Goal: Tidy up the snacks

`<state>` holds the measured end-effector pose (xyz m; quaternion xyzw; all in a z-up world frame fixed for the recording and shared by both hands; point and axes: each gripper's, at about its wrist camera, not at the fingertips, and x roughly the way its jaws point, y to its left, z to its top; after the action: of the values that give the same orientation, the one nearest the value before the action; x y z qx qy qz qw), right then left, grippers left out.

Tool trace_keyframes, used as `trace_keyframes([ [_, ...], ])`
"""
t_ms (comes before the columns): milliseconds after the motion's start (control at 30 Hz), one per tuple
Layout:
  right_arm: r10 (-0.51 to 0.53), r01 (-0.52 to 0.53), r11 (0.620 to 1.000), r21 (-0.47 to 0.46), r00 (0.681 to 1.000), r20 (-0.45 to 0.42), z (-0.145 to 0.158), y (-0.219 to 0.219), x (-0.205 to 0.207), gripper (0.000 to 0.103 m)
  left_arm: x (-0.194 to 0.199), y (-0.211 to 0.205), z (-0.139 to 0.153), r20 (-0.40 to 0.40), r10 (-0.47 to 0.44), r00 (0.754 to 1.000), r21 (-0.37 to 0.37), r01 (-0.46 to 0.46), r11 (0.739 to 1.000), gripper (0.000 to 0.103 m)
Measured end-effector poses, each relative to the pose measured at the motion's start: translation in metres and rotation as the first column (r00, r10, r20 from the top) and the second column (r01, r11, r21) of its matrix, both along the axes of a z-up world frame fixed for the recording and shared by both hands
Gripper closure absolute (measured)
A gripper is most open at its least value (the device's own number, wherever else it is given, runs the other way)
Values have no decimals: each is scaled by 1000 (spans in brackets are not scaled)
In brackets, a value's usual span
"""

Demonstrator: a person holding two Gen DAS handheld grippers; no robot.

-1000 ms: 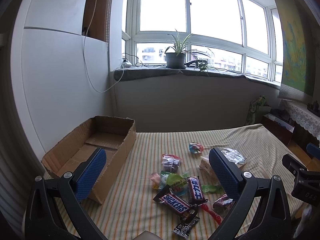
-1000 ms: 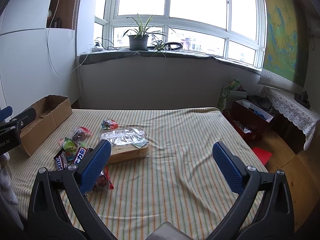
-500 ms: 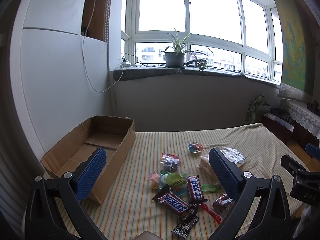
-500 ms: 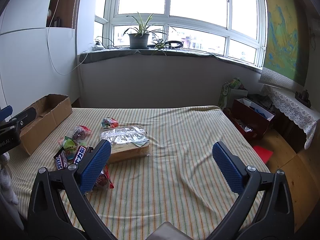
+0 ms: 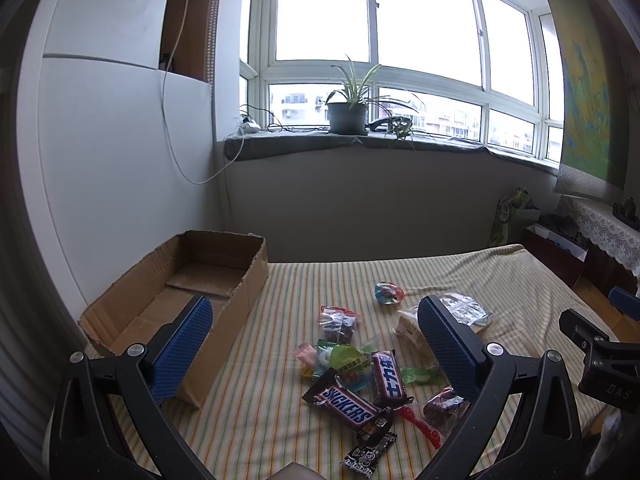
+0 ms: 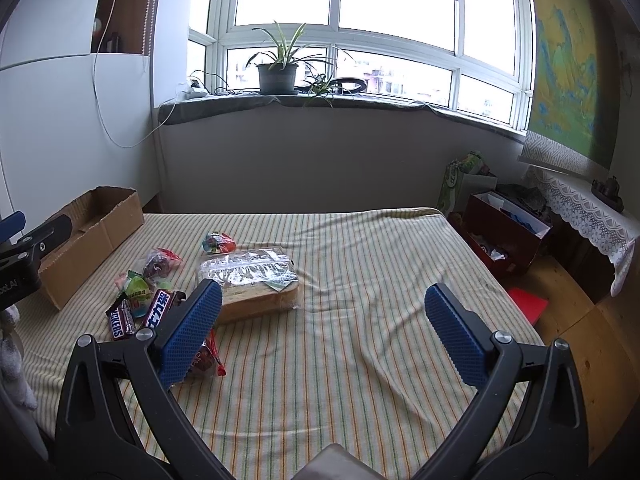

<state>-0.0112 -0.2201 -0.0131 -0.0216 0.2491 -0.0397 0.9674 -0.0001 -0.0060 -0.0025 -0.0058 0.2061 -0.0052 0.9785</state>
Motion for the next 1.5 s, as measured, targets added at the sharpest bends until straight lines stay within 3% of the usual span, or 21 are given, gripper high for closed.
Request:
trace_keyframes([
  [533, 67, -64, 996, 66, 997, -38, -5, -10, 17, 0, 6, -8, -6, -21, -19, 1000, 4, 19, 1000, 1],
  [733, 107, -100, 989, 109, 993, -55, -8, -17, 27, 4, 12, -13, -10, -41, -40, 998, -11, 40, 999, 1],
  [800, 114, -105, 987, 123, 991, -64, -10, -21, 31, 5, 15, -13, -12, -57, -56, 997, -30, 55, 998, 7],
  [867, 121, -110, 985, 135, 989, -79, -13, -24, 37, 13, 18, -13, -16, -77, -72, 994, -51, 68, 996, 10],
  [933, 137, -121, 982, 147, 985, -101, -17, -29, 44, 13, 21, -13, -19, -97, -94, 991, -74, 87, 993, 19],
  [1000, 153, -132, 976, 170, 981, -119, -20, -33, 52, 13, 26, -12, -24, -127, -130, 983, -122, 114, 986, 23],
  [1033, 166, -141, 972, 187, 978, -128, -22, -34, 56, 13, 29, -12, -26, -145, -155, 977, -155, 132, 979, 30],
  [1133, 204, -165, 959, 230, 966, -156, -25, -38, 71, 24, 39, -12, -35, -193, -215, 957, -241, 166, 956, 40],
  [1367, 305, -194, 901, 388, 920, -246, -46, -49, 116, 28, 60, -29, -50, -259, -351, 900, -404, 229, 886, 50],
  [1500, 329, -185, 877, 443, 904, -274, -58, -55, 139, 28, 75, -43, -59, -302, -390, 870, -435, 238, 868, 54],
])
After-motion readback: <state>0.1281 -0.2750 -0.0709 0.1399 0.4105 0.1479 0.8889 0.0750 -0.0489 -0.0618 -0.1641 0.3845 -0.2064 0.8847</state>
